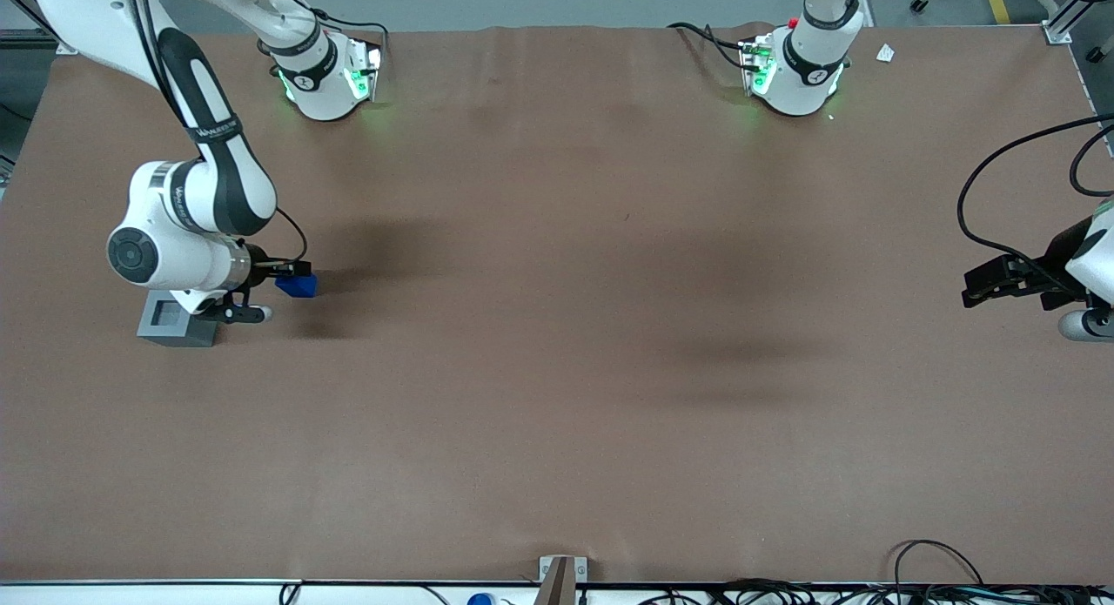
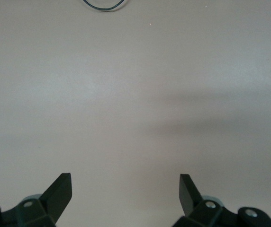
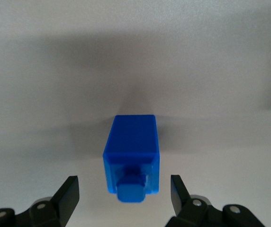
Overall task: Insert blue part into gray base with right arm
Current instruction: 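Lift the blue block and carry it over the gray base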
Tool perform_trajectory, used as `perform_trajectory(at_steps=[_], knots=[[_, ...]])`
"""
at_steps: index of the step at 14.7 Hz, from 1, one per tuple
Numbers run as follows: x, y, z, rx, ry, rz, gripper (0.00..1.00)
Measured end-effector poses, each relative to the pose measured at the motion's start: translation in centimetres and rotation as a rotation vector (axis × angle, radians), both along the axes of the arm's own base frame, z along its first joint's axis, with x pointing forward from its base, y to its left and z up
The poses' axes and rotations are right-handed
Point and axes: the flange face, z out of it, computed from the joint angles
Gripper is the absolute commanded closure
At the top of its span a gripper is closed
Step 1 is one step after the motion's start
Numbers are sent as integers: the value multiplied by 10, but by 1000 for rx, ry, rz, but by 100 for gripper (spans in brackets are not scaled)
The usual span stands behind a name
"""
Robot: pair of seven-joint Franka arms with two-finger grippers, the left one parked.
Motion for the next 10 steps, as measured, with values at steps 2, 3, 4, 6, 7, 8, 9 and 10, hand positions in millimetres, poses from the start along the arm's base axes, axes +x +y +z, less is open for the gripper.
perform_trajectory(at_steps=[2,3,4,6,7,8,9,10], knots=[[0,0,-6,-13,0,15,23],[0,-1,-8,-14,0,16,29],[0,-1,-9,-14,0,17,35],[1,-1,-10,-15,-2,16,49],[1,-2,-10,-16,-3,15,57],[1,-2,-10,-16,-4,14,64],[1,-3,-9,-16,-5,14,73],[2,-3,-9,-16,-6,13,80]])
